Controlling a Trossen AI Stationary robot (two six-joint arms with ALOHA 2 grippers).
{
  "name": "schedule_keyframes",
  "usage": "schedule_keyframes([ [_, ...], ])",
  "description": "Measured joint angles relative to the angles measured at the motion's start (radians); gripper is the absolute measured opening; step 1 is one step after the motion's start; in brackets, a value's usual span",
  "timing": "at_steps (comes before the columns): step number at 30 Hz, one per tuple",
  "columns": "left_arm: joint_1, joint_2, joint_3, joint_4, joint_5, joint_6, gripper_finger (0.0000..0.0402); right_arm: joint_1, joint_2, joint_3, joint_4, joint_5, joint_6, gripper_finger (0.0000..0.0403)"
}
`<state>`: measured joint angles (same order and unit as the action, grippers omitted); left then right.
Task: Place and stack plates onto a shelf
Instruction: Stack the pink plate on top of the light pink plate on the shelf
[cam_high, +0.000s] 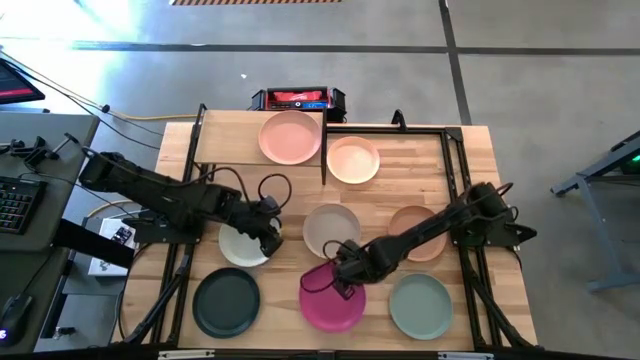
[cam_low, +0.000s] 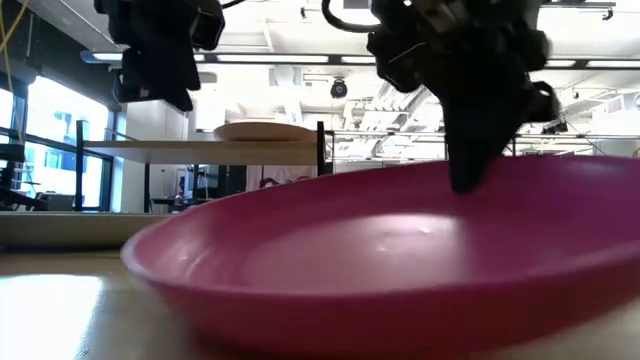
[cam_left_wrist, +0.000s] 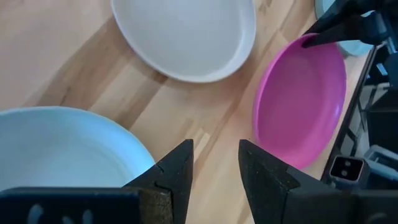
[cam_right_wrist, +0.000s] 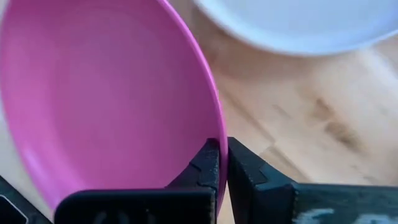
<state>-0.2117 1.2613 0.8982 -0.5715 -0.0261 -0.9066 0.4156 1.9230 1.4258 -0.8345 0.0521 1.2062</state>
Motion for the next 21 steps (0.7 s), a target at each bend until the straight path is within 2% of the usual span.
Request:
schedule_keyframes([
  [21,0.085,0.000,0.000,0.054,-0.003,0.001,0.0119,-0.230,-0.165,0.000,-0.015,0.050,-0.253,0.0000],
])
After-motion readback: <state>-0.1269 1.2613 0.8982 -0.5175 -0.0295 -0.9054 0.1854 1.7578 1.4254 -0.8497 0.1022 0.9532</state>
